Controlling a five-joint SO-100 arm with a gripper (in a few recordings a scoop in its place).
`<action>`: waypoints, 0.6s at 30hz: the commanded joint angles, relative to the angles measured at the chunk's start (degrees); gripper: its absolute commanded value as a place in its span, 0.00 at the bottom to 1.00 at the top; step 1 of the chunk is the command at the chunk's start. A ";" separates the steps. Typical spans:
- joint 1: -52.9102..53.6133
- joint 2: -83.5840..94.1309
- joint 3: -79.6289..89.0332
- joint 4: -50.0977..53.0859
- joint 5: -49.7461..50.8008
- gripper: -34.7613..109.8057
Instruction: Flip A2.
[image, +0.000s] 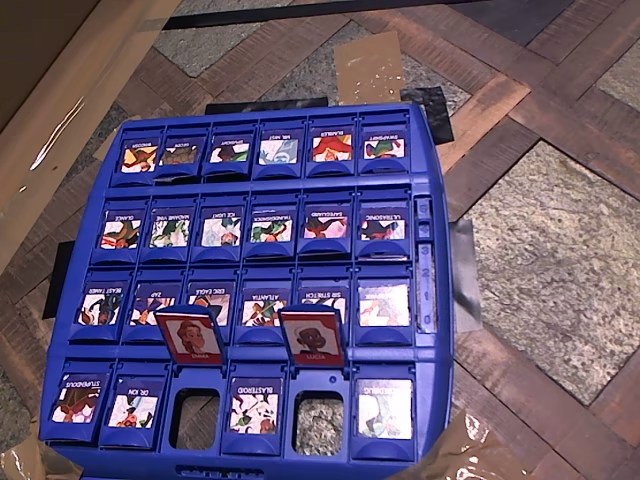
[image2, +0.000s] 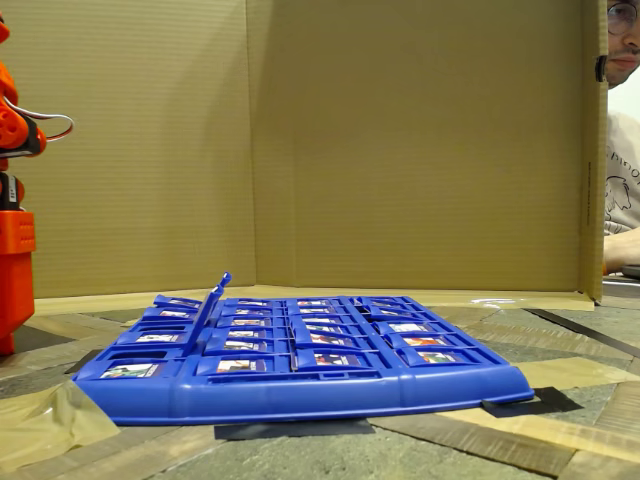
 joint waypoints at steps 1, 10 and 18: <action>0.09 0.18 0.09 -0.18 1.32 0.24; 0.09 0.18 0.09 -0.18 -1.85 0.64; 0.00 0.18 0.09 -0.18 0.53 0.42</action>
